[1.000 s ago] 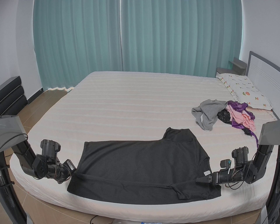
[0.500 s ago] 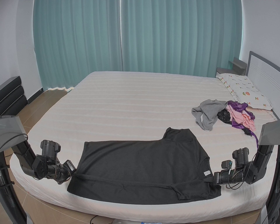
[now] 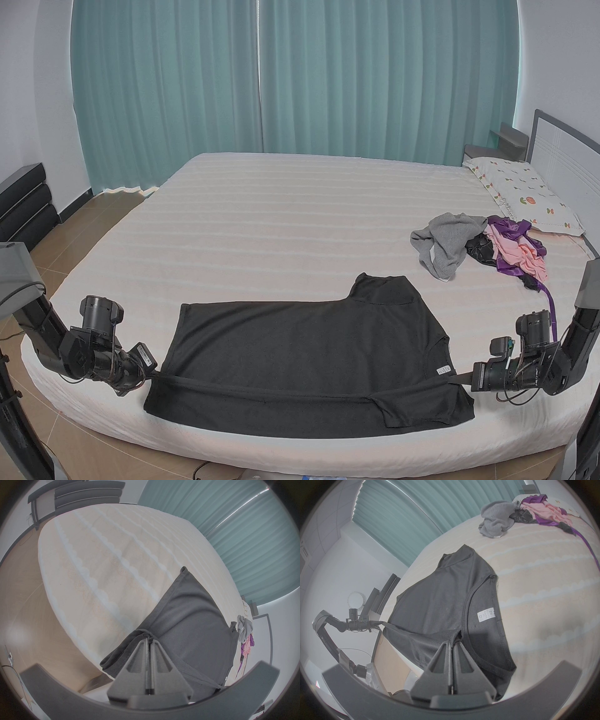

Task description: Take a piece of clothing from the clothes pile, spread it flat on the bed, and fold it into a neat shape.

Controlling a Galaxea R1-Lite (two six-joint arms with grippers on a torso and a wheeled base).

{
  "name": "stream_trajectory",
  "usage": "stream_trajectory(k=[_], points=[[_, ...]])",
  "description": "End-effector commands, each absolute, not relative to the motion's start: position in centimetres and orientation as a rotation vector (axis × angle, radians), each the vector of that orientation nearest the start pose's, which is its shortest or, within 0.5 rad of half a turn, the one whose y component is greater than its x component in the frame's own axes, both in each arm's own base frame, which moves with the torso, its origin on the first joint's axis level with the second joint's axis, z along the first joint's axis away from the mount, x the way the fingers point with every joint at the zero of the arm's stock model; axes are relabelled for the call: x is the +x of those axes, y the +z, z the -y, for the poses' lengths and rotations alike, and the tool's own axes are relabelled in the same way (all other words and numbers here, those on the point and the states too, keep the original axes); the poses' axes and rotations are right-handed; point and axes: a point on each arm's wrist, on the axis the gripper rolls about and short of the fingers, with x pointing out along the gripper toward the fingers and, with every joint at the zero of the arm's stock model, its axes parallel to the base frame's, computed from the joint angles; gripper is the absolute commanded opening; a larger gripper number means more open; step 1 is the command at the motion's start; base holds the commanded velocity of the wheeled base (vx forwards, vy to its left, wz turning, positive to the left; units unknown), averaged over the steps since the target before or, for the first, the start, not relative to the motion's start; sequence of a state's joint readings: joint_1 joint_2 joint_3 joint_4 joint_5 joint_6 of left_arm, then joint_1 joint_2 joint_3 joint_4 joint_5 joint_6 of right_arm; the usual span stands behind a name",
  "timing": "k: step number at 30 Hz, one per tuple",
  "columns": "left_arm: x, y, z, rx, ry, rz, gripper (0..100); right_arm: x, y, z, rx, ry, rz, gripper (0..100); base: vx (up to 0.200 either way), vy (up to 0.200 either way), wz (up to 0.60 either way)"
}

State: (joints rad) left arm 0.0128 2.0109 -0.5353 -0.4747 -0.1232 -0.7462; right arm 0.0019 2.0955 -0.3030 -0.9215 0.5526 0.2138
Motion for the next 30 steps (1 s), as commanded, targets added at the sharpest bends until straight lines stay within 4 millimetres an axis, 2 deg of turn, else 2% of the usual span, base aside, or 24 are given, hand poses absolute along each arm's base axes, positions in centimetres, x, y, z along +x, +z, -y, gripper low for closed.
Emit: stream_trajectory(k=[1, 8, 17, 23, 30], points=[[27.3, 3.3, -0.1, -0.75, 0.261, -0.955, 0, 23.9, 1.4, -0.8, 0.432, 0.422, -0.854, 0, 0.0, 0.0, 0.0], [26.5, 3.8, -0.2, -0.698, 0.241, -0.975, 0, 21.5, 2.6, -0.7, 0.428, 0.43, -0.84, 0, 0.0, 0.0, 0.0], [24.8, 6.0, -0.1, -0.648, 0.217, -0.983, 0, 19.4, 3.5, -0.8, 0.425, 0.45, -0.826, 0, 0.0, 0.0, 0.0], [24.5, 6.4, -0.1, -0.632, 0.213, -0.999, 0, 19.1, 4.0, -0.7, 0.422, 0.447, -0.802, 0, 0.0, 0.0, 0.0], [24.9, 5.7, 0.0, -0.631, 0.22, -1.022, 0, 19.4, 3.9, -0.8, 0.421, 0.448, -0.806, 0, 0.0, 0.0, 0.0]])
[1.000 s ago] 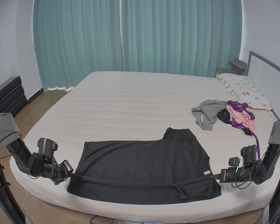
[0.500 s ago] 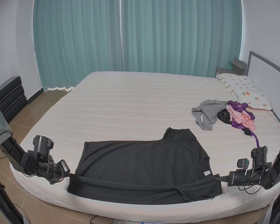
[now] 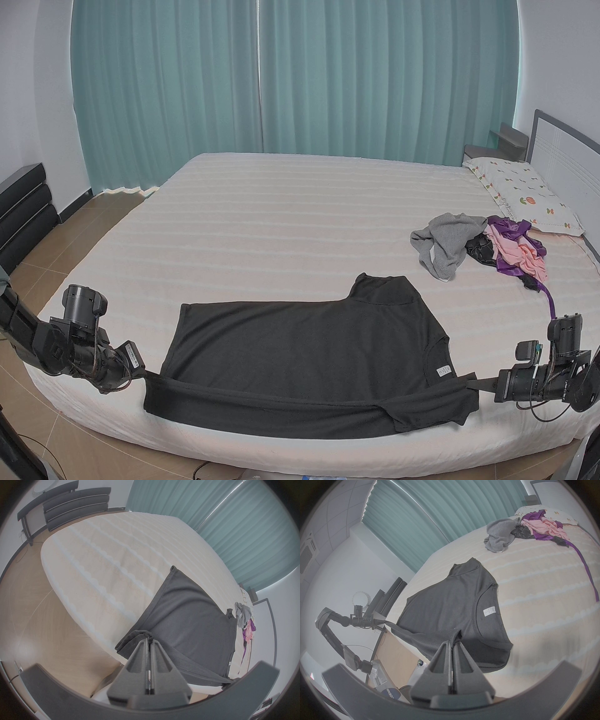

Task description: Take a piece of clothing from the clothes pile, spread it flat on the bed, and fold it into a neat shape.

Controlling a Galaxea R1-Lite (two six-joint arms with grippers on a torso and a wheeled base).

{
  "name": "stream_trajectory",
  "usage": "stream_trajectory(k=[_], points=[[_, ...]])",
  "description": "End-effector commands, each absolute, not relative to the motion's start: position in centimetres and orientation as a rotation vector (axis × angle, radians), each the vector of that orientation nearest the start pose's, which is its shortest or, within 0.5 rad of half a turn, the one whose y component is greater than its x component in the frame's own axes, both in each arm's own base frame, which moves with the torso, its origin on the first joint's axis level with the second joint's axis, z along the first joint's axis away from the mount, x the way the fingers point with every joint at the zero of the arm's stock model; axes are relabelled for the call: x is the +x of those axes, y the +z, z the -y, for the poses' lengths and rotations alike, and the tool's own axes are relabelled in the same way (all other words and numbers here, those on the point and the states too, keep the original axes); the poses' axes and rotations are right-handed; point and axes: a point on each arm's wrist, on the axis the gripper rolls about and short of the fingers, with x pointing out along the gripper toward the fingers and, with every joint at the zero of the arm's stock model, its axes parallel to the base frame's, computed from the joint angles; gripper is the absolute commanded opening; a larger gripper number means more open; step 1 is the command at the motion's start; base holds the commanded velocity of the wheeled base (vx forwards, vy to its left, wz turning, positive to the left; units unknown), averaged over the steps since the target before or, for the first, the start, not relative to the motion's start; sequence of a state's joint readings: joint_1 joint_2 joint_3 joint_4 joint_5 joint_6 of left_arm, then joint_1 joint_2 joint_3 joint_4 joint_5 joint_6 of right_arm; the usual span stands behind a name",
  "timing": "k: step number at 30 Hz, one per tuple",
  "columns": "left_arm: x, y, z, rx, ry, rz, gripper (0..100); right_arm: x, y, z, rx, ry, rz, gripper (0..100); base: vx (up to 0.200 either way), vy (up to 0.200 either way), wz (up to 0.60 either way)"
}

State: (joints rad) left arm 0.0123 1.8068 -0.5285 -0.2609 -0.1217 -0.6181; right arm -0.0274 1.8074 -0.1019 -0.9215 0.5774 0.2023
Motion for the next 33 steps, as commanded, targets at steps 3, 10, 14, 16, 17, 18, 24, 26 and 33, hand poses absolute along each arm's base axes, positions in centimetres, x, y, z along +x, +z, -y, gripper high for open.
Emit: stream_trajectory(k=[3, 10, 14, 16, 17, 18, 24, 26, 33], points=[[25.6, 5.0, 0.0, -0.639, 0.227, -1.039, 0, 20.5, 3.7, -0.7, 0.42, 0.438, -0.804, 0, 0.0, 0.0, 0.0], [27.1, 4.0, 0.0, -0.675, 0.246, -1.054, 0, 22.7, 2.6, -0.9, 0.417, 0.437, -0.824, 0, 0.0, 0.0, 0.0], [27.7, 3.9, 0.1, -0.698, 0.249, -1.044, 0, 24.0, 1.7, -1.2, 0.412, 0.432, -0.843, 0, 0.0, 0.0, 0.0], [28.0, 3.8, 0.1, -0.699, 0.244, -1.036, 0, 24.5, 1.2, -1.2, 0.411, 0.424, -0.85, 0, 0.0, 0.0, 0.0], [28.1, 3.7, 0.1, -0.7, 0.242, -1.035, 0, 24.7, 1.1, -1.1, 0.41, 0.422, -0.852, 0, 0.0, 0.0, 0.0], [28.4, 3.2, 0.1, -0.698, 0.241, -1.032, 0, 25.0, 0.9, -1.1, 0.409, 0.417, -0.853, 0, 0.0, 0.0, 0.0], [29.4, 2.1, 0.1, -0.699, 0.245, -1.024, 0, 26.4, 0.0, -1.4, 0.394, 0.403, -0.862, 0, 0.0, 0.0, 0.0], [29.6, 2.0, 0.1, -0.704, 0.239, -1.025, 0, 26.7, -0.2, -1.5, 0.392, 0.406, -0.865, 0, 0.0, 0.0, 0.0], [30.4, 1.9, 0.2, -0.749, 0.26, -1.012, 0, 27.4, -1.1, -1.7, 0.398, 0.41, -0.881, 0, 0.0, 0.0, 0.0]])
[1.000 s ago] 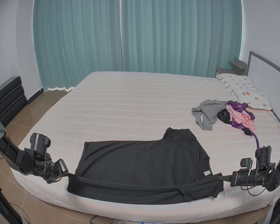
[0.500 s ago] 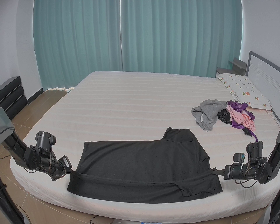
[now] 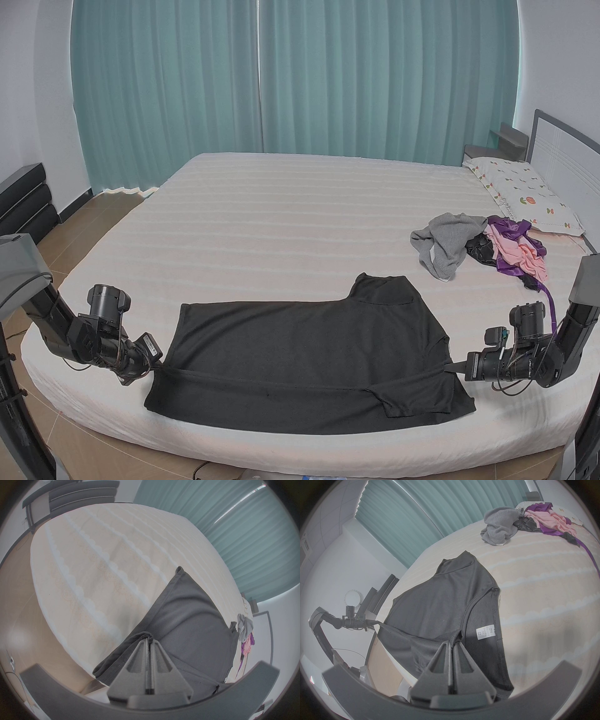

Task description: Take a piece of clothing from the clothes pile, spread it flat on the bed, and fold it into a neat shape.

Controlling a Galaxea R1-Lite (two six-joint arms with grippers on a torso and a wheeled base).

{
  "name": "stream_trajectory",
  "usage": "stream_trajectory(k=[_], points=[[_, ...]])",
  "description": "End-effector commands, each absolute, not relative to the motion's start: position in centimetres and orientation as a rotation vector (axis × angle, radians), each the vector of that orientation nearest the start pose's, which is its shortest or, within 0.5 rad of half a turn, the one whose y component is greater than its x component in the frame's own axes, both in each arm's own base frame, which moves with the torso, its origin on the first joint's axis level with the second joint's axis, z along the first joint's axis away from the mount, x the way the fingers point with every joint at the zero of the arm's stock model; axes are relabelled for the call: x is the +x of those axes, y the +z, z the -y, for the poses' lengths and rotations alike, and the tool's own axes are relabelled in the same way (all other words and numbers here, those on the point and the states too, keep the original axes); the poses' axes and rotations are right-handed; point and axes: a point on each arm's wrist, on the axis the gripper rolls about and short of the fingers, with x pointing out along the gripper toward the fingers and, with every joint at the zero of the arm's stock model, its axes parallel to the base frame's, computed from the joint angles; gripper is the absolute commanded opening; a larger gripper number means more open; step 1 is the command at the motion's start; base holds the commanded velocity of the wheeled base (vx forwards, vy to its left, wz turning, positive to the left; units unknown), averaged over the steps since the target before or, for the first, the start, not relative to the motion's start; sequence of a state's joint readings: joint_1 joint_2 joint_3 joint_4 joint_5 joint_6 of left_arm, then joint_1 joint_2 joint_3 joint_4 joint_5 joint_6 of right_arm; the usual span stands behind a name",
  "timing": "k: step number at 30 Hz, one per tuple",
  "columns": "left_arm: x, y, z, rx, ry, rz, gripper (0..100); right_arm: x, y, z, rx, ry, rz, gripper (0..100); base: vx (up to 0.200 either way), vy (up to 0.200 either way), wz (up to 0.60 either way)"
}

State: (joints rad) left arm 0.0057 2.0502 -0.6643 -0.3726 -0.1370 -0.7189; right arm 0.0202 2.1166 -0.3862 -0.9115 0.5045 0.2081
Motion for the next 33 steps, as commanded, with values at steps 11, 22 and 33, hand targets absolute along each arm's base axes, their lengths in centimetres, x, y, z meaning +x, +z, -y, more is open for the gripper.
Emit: stream_trajectory(k=[11, 22, 33], points=[[30.7, 1.1, 0.4, -0.758, 0.271, -1.034, 0, 28.0, -1.3, -1.8, 0.396, 0.41, -0.879, 100, 0.0, 0.0, 0.0], [30.1, 1.4, 0.3, -0.764, 0.277, -1.039, 100, 27.5, 0.0, -1.3, 0.407, 0.401, -0.842, 100, 0.0, 0.0, 0.0], [28.2, 5.2, -0.6, -0.807, 0.235, -0.941, 100, 24.9, 2.9, 0.9, 0.555, 0.294, -0.784, 100, 0.0, 0.0, 0.0]])
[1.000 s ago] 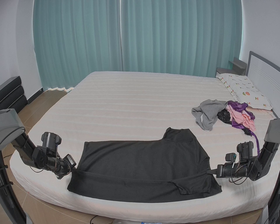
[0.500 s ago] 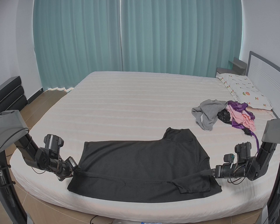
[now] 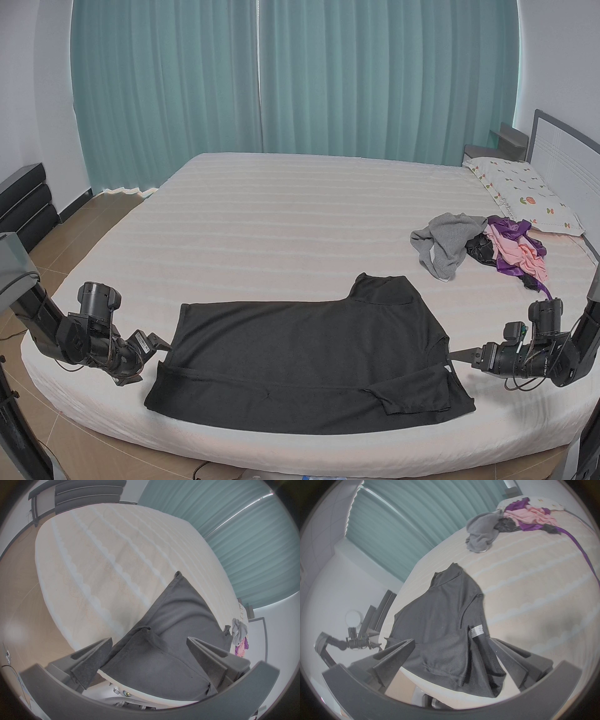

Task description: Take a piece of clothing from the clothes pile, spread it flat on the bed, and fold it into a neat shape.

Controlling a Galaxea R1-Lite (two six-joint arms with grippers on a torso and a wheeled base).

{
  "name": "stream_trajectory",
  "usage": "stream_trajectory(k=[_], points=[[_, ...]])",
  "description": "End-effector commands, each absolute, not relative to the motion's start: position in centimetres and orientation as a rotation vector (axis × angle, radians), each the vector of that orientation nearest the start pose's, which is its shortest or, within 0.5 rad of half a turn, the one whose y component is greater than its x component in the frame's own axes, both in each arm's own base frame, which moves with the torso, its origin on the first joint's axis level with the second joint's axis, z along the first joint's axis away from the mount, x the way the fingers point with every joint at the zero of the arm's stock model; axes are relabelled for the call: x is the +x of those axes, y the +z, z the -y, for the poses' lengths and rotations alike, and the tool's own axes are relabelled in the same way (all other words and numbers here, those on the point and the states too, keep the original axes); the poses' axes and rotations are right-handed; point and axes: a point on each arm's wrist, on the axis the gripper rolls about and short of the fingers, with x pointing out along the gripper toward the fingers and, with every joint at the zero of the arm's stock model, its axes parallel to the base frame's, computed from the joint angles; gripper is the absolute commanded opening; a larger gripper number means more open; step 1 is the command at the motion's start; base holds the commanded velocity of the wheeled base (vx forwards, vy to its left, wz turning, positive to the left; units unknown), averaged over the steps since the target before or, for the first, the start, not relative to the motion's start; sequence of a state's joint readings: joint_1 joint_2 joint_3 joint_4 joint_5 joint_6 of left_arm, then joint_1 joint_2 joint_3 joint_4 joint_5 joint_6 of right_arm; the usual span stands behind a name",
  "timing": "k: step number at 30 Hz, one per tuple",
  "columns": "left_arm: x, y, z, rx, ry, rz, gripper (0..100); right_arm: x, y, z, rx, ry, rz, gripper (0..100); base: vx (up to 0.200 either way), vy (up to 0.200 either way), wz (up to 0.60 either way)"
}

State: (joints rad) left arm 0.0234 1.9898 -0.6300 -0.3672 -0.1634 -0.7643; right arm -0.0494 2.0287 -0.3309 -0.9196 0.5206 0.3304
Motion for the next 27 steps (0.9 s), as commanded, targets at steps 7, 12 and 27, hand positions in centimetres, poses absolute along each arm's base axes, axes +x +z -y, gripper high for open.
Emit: stream_trajectory(k=[7, 12, 27], points=[[28.4, 5.2, -1.2, -0.853, 0.262, -0.944, 100, 25.1, 3.0, 0.9, 0.607, 0.273, -0.786, 100, 0.0, 0.057, 0.0], [28.4, 5.1, -1.2, -0.854, 0.262, -0.945, 100, 25.1, 3.0, 0.8, 0.606, 0.276, -0.79, 100, 0.0, 0.2, 0.0], [28.0, 4.8, 0.9, -0.826, 0.215, -0.99, 100, 25.2, 3.0, 0.4, 0.599, 0.289, -0.793, 100, 0.0, 0.027, 0.0]])
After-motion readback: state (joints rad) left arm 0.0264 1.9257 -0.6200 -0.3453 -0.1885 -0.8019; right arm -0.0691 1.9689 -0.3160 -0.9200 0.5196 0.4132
